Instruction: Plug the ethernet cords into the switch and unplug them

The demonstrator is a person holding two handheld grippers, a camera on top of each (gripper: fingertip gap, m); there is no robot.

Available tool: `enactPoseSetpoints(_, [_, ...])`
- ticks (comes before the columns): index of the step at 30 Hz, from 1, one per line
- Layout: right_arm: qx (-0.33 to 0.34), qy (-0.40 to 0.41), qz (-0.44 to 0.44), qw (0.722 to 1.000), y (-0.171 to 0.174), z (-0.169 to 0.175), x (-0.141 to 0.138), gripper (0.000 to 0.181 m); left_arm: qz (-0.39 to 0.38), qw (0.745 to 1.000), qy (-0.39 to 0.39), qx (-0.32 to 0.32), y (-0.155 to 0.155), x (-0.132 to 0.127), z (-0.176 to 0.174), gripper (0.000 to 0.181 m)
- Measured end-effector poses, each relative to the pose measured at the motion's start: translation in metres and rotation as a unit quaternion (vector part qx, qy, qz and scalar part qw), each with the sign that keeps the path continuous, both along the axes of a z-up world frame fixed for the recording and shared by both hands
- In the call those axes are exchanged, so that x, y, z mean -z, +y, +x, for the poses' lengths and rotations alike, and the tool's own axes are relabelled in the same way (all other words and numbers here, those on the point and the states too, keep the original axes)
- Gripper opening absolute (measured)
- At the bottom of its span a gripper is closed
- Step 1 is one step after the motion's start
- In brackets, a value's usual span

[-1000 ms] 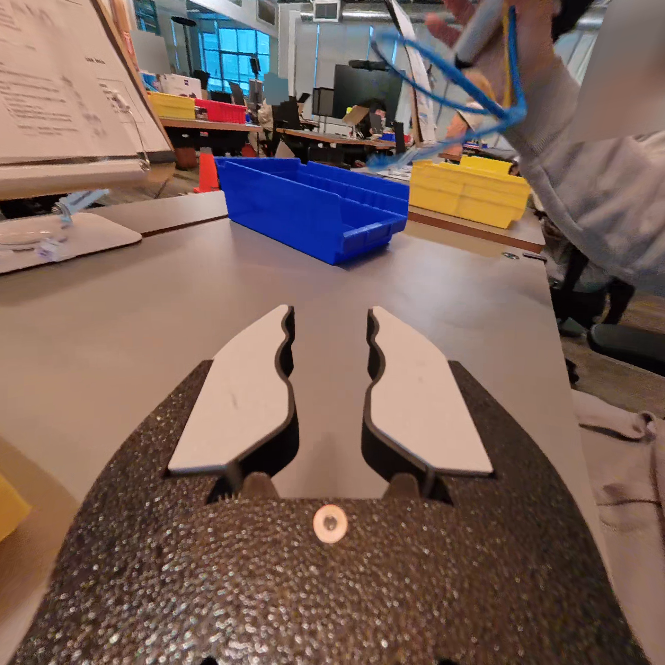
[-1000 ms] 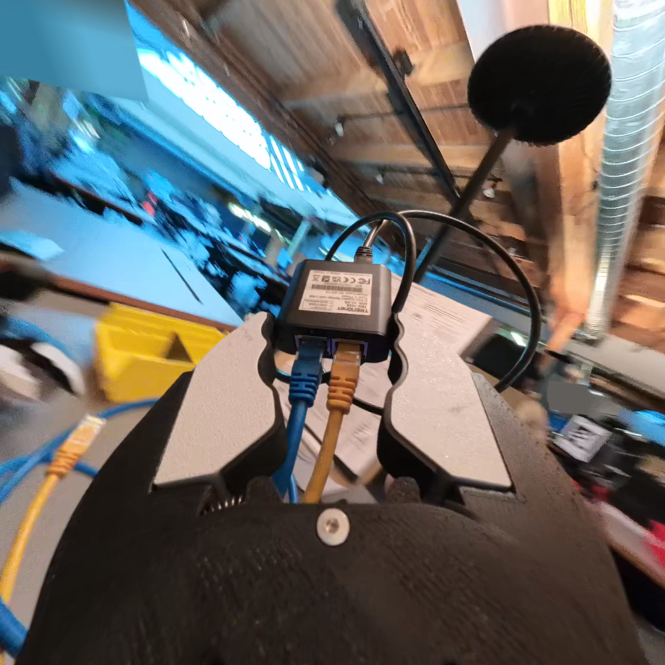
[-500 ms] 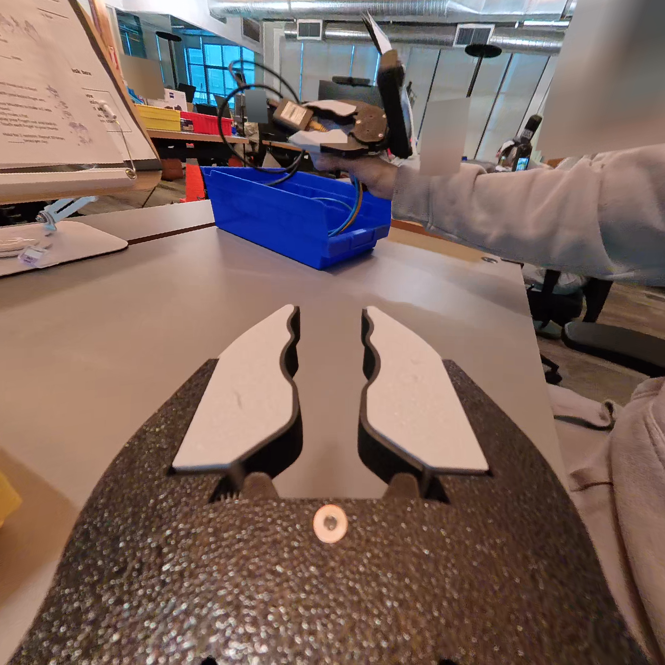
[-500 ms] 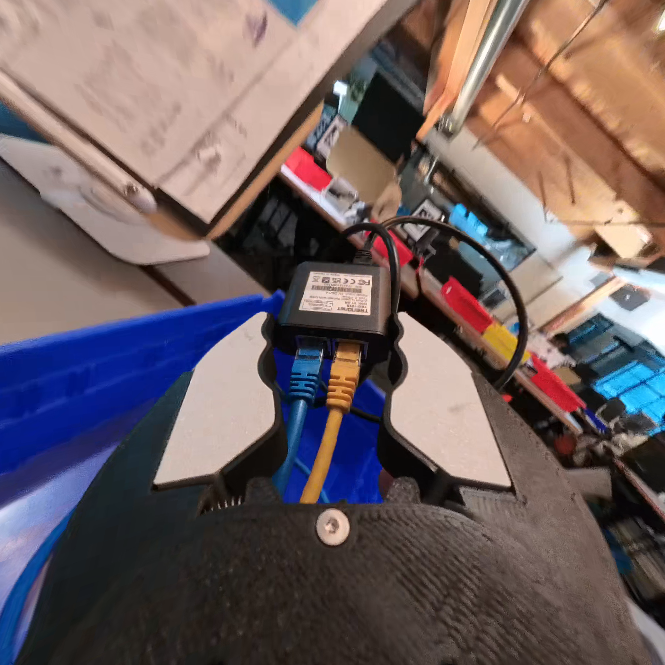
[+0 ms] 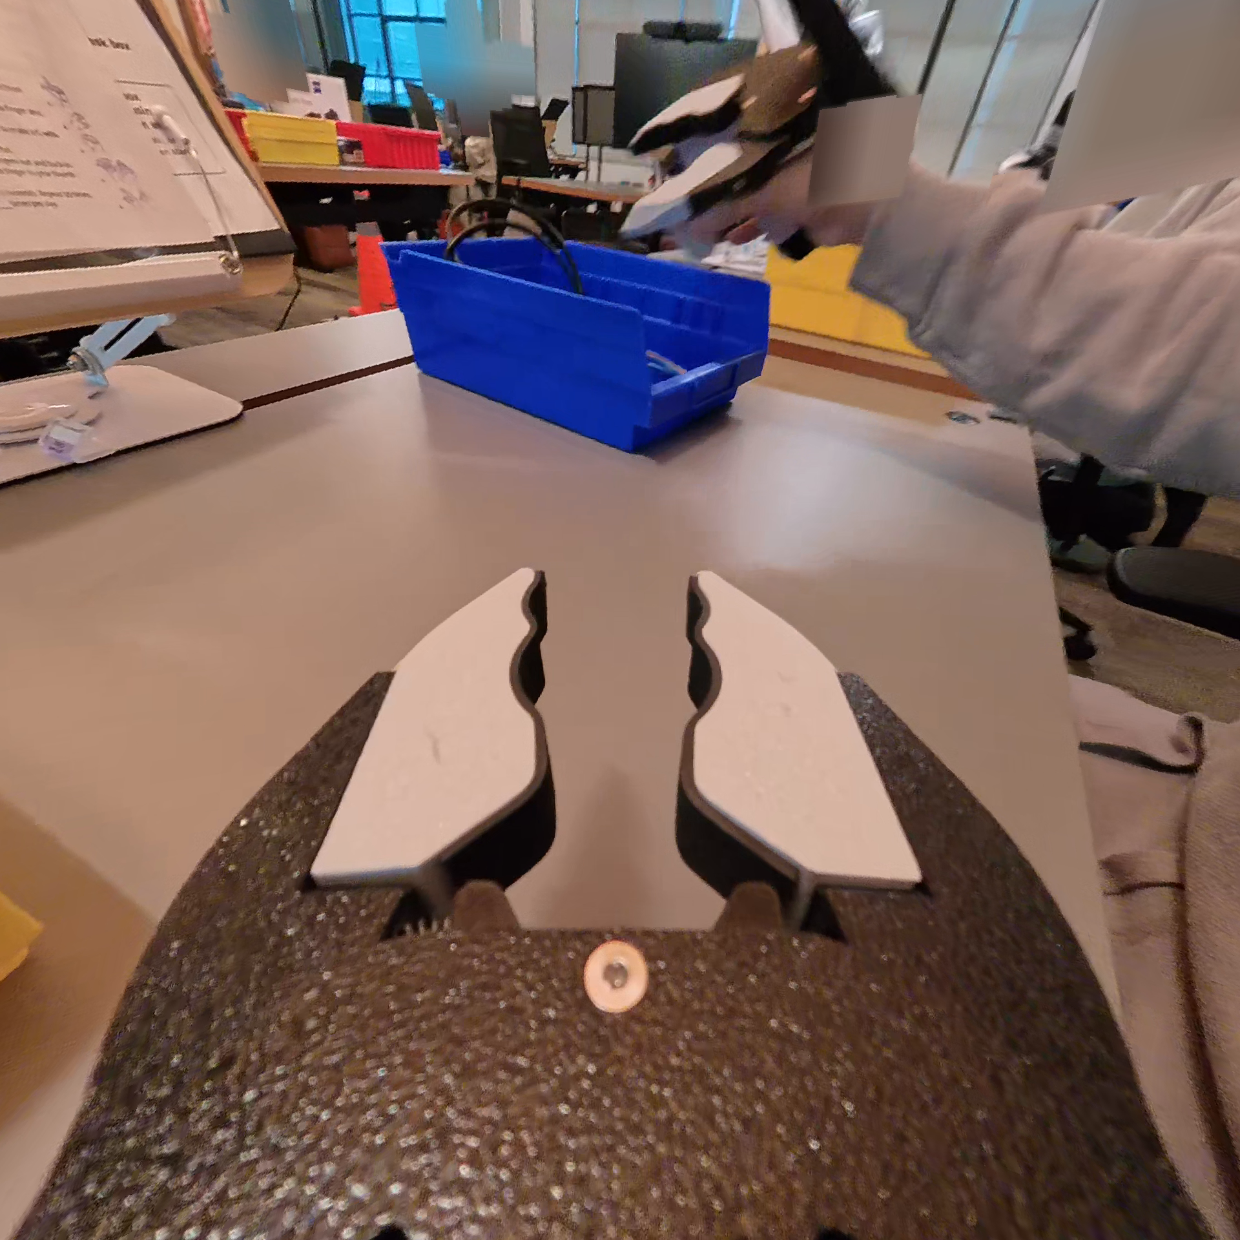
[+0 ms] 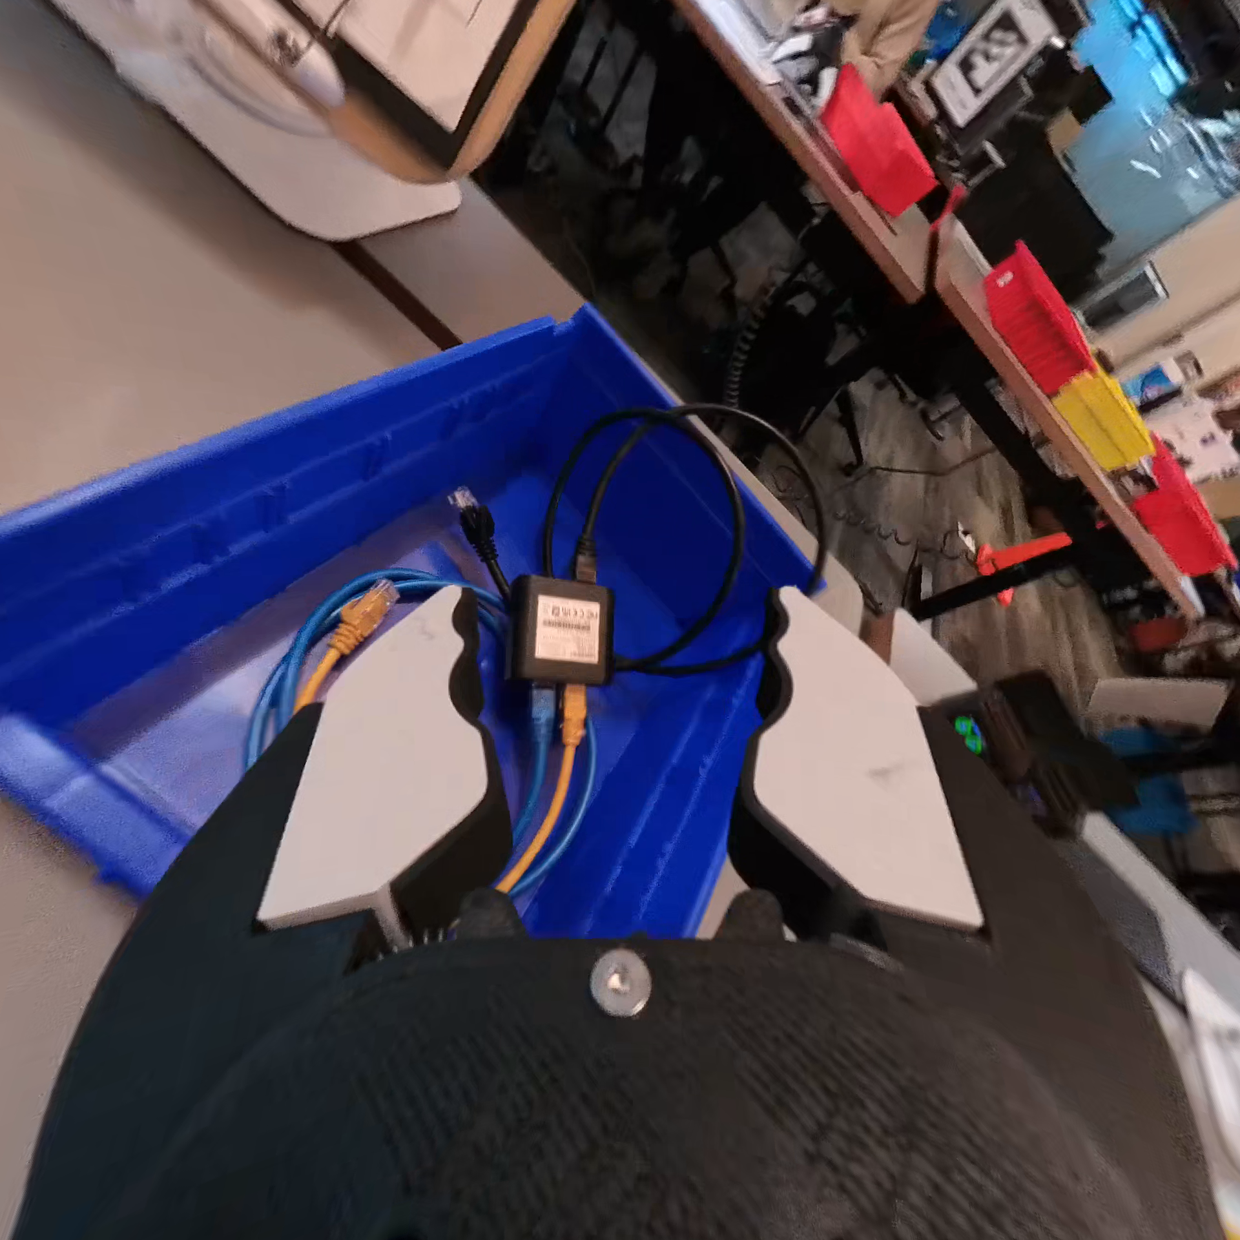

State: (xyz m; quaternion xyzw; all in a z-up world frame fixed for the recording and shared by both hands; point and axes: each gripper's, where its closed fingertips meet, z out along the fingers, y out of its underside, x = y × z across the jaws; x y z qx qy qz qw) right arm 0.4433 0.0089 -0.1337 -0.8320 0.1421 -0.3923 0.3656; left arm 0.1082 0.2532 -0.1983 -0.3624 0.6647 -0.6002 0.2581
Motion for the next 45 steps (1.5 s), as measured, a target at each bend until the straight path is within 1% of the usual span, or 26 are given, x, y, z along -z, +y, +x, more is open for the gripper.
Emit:
enactPoseSetpoints(2, [0.025,0.011,0.065,0.998,-0.017,-0.023,-0.010,0.083,0.023,0.999,0.015,-0.026,0.002,0.007,0.007,0.044])
enactPoseSetpoints(4, [0.049,0.038,0.135,0.989,-0.035,-0.051,-0.005,0.083,0.048,0.997,0.031,-0.057,0.000,0.012,0.018,0.054])
enactPoseSetpoints(5, [0.061,0.047,0.165,0.983,-0.044,-0.064,0.001,0.083,0.054,0.996,0.036,-0.065,-0.005,0.013,0.025,0.056])
enactPoseSetpoints(6, [0.074,0.052,0.187,0.978,-0.053,-0.076,0.009,0.081,0.056,0.995,0.044,-0.072,-0.012,0.013,0.034,0.057])
enactPoseSetpoints(10, [0.104,0.071,0.241,0.962,-0.079,-0.111,0.038,0.083,0.039,0.992,0.099,-0.066,-0.063,0.006,0.079,0.077])
enactPoseSetpoints(12, [0.138,0.062,0.265,0.952,-0.095,-0.115,0.044,0.082,0.028,0.989,0.118,-0.079,-0.089,-0.005,0.109,0.091])
enactPoseSetpoints(13, [0.144,0.058,0.271,0.950,-0.100,-0.116,0.042,0.082,0.023,0.989,0.123,-0.085,-0.102,-0.012,0.124,0.095])
enactPoseSetpoints(15, [0.153,0.051,0.258,0.953,-0.112,-0.116,0.037,0.084,0.023,0.986,0.130,-0.099,-0.126,-0.022,0.154,0.097])
enactPoseSetpoints(16, [0.163,0.043,0.254,0.952,-0.119,-0.114,0.035,0.084,0.024,0.986,0.133,-0.101,-0.139,-0.024,0.169,0.101])
enactPoseSetpoints(17, [0.165,0.040,0.254,0.952,-0.124,-0.112,0.033,0.083,0.025,0.984,0.144,-0.100,-0.152,-0.022,0.183,0.104])
enactPoseSetpoints(19, [0.159,0.047,0.265,0.950,-0.128,-0.111,0.033,0.080,0.020,0.979,0.181,-0.091,-0.178,-0.012,0.205,0.104])
enactPoseSetpoints(21, [0.169,0.058,0.276,0.944,-0.133,-0.109,0.038,0.080,0.039,0.975,0.192,-0.105,-0.190,-0.002,0.228,0.103])
enactPoseSetpoints(23, [0.183,0.057,0.274,0.942,-0.139,-0.106,0.042,0.079,0.090,0.965,0.200,-0.143,-0.186,0.013,0.248,0.099])
enactPoseSetpoints(25, [0.185,0.054,0.268,0.944,-0.139,-0.105,0.044,0.079,0.137,0.952,0.219,-0.165,-0.180,0.027,0.261,0.092])
enactPoseSetpoints(26, [0.181,0.057,0.264,0.946,-0.136,-0.105,0.045,0.080,0.154,0.946,0.224,-0.176,-0.176,0.032,0.266,0.086])
enactPoseSetpoints(27, [0.177,0.060,0.260,0.947,-0.133,-0.105,0.045,0.082,0.169,0.942,0.226,-0.183,-0.171,0.036,0.271,0.074])
enactPoseSetpoints(28, [0.176,0.059,0.256,0.949,-0.132,-0.105,0.045,0.082,0.165,0.943,0.228,-0.177,-0.171,0.037,0.275,0.072])
enactPoseSetpoints(29, [0.176,0.057,0.250,0.950,-0.131,-0.105,0.045,0.082,0.158,0.943,0.234,-0.176,-0.169,0.037,0.278,0.062])
enactPoseSetpoints(30, [0.180,0.056,0.242,0.952,-0.131,-0.104,0.047,0.082,0.162,0.943,0.236,-0.169,-0.167,0.037,0.279,0.047])
enactPoseSetpoints(31, [0.183,0.056,0.233,0.954,-0.131,-0.104,0.048,0.081,0.169,0.944,0.230,-0.169,-0.163,0.036,0.280,0.038])
enactPoseSetpoints(35, [0.190,0.044,0.225,0.955,-0.128,-0.105,0.044,0.076,0.213,0.934,0.213,-0.190,-0.125,0.035,0.274,0.018])
enactPoseSetpoints(37, [0.185,0.044,0.217,0.957,-0.123,-0.106,0.043,0.076,0.214,0.933,0.218,-0.190,-0.103,0.034,0.263,0.008])
enactPoseSetpoints(40, [0.177,0.053,0.195,0.963,-0.114,-0.109,0.046,0.079,0.224,0.937,0.216,-0.161,-0.073,0.034,0.230,0.008])
enactPoseSetpoints(42, [0.174,0.053,0.182,0.966,-0.107,-0.111,0.046,0.080,0.218,0.941,0.213,-0.146,-0.052,0.034,0.201,0.008])
enactPoseSetpoints(45, [0.165,0.053,0.165,0.971,-0.097,-0.118,0.041,0.082,0.226,0.941,0.218,-0.123,-0.013,0.034,0.143,0.008])
